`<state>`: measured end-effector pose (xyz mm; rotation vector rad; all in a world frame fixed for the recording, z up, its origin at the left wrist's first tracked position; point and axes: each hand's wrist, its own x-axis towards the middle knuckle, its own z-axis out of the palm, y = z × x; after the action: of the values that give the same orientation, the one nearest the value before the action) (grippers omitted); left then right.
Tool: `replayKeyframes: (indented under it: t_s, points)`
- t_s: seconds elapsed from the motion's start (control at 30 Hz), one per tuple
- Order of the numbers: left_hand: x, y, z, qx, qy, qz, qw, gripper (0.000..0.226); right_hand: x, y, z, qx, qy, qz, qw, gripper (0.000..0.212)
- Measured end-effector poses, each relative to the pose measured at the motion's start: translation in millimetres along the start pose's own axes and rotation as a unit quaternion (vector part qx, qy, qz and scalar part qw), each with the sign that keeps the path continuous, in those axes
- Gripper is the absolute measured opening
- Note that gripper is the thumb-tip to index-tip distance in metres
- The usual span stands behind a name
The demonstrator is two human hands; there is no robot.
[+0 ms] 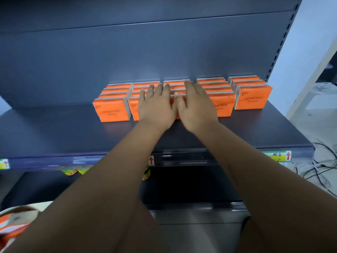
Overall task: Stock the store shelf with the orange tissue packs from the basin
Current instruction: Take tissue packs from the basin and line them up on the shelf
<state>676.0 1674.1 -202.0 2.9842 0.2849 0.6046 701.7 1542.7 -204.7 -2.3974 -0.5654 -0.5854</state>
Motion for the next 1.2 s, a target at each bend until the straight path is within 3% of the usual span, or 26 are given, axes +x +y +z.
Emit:
replayKeyframes:
  t_s: [0.17, 0.37, 0.53, 0.67, 0.9, 1.1, 1.2]
  points:
    - [-35.2, -33.0, -32.7, -0.007, -0.004, -0.168, 0.986, 0.073, -16.1, -45.8, 8.2, -0.006, 0.009, -0.023, 1.000, 0.059]
    - [-135.1, -110.5, -90.3, 0.098, 0.058, -0.211, 0.971, 0.074, -56.4, -140.8, 21.0, 0.085, -0.072, -0.133, 0.985, 0.062]
    - [-250.0, -205.5, -125.6, 0.165, 0.044, -0.304, 0.937, 0.081, -113.1, -242.1, 43.0, 0.137, -0.175, -0.222, 0.949, 0.062]
    - [-324.0, -245.2, -133.5, 0.165, 0.029, -0.361, 0.917, 0.078, -158.0, -294.5, 55.9, 0.137, -0.188, -0.308, 0.922, 0.064]
    - [-396.7, -270.7, -111.7, 0.121, -0.015, -0.432, 0.894, 0.072, -234.7, -300.2, 118.6, 0.093, -0.327, -0.304, 0.890, 0.061]
    - [-438.5, -289.3, -69.6, 0.064, -0.070, -0.459, 0.884, 0.062, -268.0, -292.9, 145.2, 0.057, -0.425, -0.313, 0.847, 0.050]
    - [-455.3, -297.8, -44.8, 0.046, -0.108, -0.453, 0.884, 0.058, -273.9, -301.9, 159.2, 0.038, -0.464, -0.324, 0.824, 0.054]
